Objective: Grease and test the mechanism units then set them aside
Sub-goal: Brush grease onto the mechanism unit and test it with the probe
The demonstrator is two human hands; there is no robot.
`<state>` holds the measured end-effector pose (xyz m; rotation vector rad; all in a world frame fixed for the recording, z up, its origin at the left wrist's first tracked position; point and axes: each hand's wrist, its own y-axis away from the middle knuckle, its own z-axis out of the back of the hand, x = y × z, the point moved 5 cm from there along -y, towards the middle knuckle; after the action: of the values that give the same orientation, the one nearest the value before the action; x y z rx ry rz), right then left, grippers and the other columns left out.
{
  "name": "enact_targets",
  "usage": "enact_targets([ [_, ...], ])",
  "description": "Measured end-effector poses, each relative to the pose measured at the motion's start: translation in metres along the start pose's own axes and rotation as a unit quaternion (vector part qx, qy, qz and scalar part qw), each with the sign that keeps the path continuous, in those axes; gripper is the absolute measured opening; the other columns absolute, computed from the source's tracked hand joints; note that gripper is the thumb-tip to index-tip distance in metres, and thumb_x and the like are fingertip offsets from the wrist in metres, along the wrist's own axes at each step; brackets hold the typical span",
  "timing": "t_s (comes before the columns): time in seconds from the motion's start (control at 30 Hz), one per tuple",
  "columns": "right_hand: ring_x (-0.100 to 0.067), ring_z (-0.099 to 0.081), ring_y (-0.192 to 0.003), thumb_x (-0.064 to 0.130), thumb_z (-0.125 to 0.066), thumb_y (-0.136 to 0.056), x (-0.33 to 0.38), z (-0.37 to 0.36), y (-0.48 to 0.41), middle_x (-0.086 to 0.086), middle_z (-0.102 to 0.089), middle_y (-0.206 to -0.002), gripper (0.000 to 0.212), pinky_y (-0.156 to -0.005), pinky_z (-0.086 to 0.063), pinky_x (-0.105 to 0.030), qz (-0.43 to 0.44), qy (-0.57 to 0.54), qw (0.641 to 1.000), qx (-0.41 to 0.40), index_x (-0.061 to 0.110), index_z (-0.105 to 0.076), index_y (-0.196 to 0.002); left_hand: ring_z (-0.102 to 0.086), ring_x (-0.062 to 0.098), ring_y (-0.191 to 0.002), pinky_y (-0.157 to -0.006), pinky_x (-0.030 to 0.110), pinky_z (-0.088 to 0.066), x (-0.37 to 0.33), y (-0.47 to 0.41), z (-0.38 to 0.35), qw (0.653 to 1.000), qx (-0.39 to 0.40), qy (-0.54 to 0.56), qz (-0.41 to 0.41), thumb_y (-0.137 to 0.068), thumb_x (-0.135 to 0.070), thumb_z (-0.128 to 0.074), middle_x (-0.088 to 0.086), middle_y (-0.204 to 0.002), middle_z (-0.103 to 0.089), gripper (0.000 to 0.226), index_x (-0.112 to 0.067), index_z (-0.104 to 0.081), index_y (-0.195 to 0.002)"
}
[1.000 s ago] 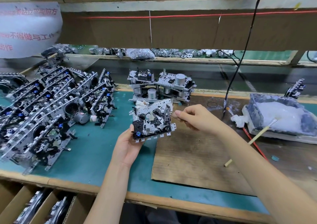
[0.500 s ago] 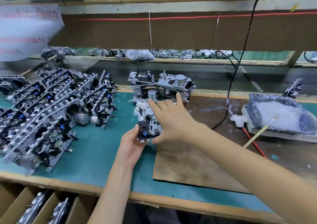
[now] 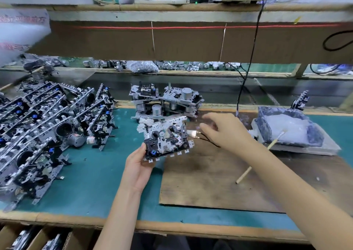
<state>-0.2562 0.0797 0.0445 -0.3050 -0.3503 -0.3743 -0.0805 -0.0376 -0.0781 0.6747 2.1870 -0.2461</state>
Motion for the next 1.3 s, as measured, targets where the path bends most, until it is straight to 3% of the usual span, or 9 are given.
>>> enact_targets([
  [0.13, -0.025, -0.058, -0.095, 0.039, -0.046, -0.092, -0.045, 0.011, 0.023, -0.005, -0.065, -0.095, 0.032, -0.077, -0.048, -0.034, -0.116, 0.106, 0.985, 0.065, 0.014, -0.065, -0.102, -0.071, 0.011, -0.074, -0.059, 0.021, -0.055, 0.004, -0.001, -0.006, 1.0, 0.016, 0.001, 0.008, -0.1, -0.014, -0.033, 0.003, -0.083, -0.075, 0.054, -0.012, -0.079, -0.071],
  [0.27, -0.026, -0.054, -0.092, 0.044, -0.04, -0.095, -0.08, 0.009, 0.052, -0.004, -0.052, -0.086, 0.036, -0.069, -0.04, -0.03, -0.194, 0.187, 0.949, 0.162, 0.017, -0.053, -0.077, -0.071, 0.011, -0.079, -0.065, 0.023, -0.057, 0.011, -0.001, -0.018, 0.999, 0.035, 0.014, 0.022, -0.1, -0.016, -0.034, 0.002, -0.087, -0.074, 0.053, -0.013, -0.079, -0.073],
  [0.4, -0.028, -0.054, -0.108, 0.035, -0.035, -0.099, -0.098, 0.004, 0.073, -0.01, -0.059, -0.114, 0.038, -0.089, -0.045, -0.035, -0.225, 0.148, 0.937, 0.221, 0.01, -0.06, -0.113, -0.07, 0.007, -0.073, -0.06, 0.019, -0.055, 0.021, 0.001, -0.029, 0.998, 0.052, 0.025, 0.029, -0.101, -0.011, -0.029, -0.002, -0.082, -0.074, 0.06, -0.015, -0.078, -0.067],
  [0.53, -0.028, -0.051, -0.112, 0.003, -0.037, -0.093, -0.102, 0.015, 0.077, -0.013, -0.056, -0.122, 0.034, -0.092, -0.042, -0.032, -0.22, 0.122, 0.954, 0.161, 0.011, -0.057, -0.12, -0.07, 0.007, -0.07, -0.059, 0.018, -0.055, 0.024, 0.001, -0.028, 0.998, 0.049, 0.023, 0.037, -0.101, -0.013, -0.03, -0.002, -0.077, -0.074, 0.061, -0.014, -0.077, -0.063],
  [0.83, -0.034, -0.055, -0.094, 0.005, -0.04, -0.091, -0.13, 0.033, 0.059, -0.019, -0.063, -0.098, 0.022, -0.068, -0.034, -0.03, -0.238, 0.107, 0.965, -0.038, 0.004, -0.059, -0.102, -0.07, 0.008, -0.072, -0.06, 0.019, -0.056, 0.023, 0.0, -0.024, 0.998, 0.034, 0.03, 0.043, -0.101, -0.014, -0.031, -0.001, -0.081, -0.074, 0.06, -0.015, -0.078, -0.064],
  [1.0, -0.032, -0.054, -0.082, 0.005, -0.046, -0.092, -0.103, 0.051, 0.058, -0.017, -0.065, -0.085, 0.018, -0.067, -0.034, -0.035, -0.126, 0.055, 0.977, -0.164, -0.002, -0.061, -0.087, -0.069, 0.007, -0.065, -0.055, 0.019, -0.054, 0.022, 0.002, -0.024, 0.999, 0.026, 0.026, 0.039, -0.101, -0.013, -0.031, -0.002, -0.072, -0.073, 0.062, -0.013, -0.076, -0.058],
  [1.1, 0.002, -0.056, -0.084, 0.006, -0.054, -0.091, -0.056, 0.067, 0.064, 0.009, -0.066, -0.09, 0.019, -0.075, -0.038, -0.008, 0.011, -0.123, 0.963, -0.241, 0.007, -0.069, -0.104, -0.069, 0.008, -0.065, -0.056, 0.019, -0.054, 0.022, 0.001, -0.023, 0.999, 0.018, 0.017, 0.036, -0.1, -0.013, -0.033, -0.001, -0.072, -0.073, 0.06, -0.013, -0.076, -0.059],
  [1.17, 0.008, -0.057, -0.079, 0.011, -0.054, -0.088, -0.031, 0.068, 0.064, 0.021, -0.063, -0.087, 0.022, -0.071, -0.041, -0.006, 0.068, -0.196, 0.954, -0.216, 0.022, -0.066, -0.103, -0.069, 0.008, -0.064, -0.056, 0.019, -0.054, 0.021, 0.001, -0.021, 0.999, 0.006, 0.013, 0.034, -0.1, -0.012, -0.035, 0.0, -0.071, -0.073, 0.058, -0.013, -0.076, -0.059],
  [1.3, -0.013, -0.061, -0.063, 0.004, -0.057, -0.087, 0.001, 0.058, 0.061, 0.001, -0.067, -0.074, 0.025, -0.059, -0.049, -0.023, 0.088, -0.306, 0.94, -0.122, 0.028, -0.063, -0.089, -0.068, 0.009, -0.066, -0.059, 0.02, -0.055, 0.02, 0.002, -0.017, 0.999, -0.012, 0.006, 0.03, -0.098, -0.012, -0.039, 0.001, -0.072, -0.073, 0.053, -0.013, -0.077, -0.061],
])
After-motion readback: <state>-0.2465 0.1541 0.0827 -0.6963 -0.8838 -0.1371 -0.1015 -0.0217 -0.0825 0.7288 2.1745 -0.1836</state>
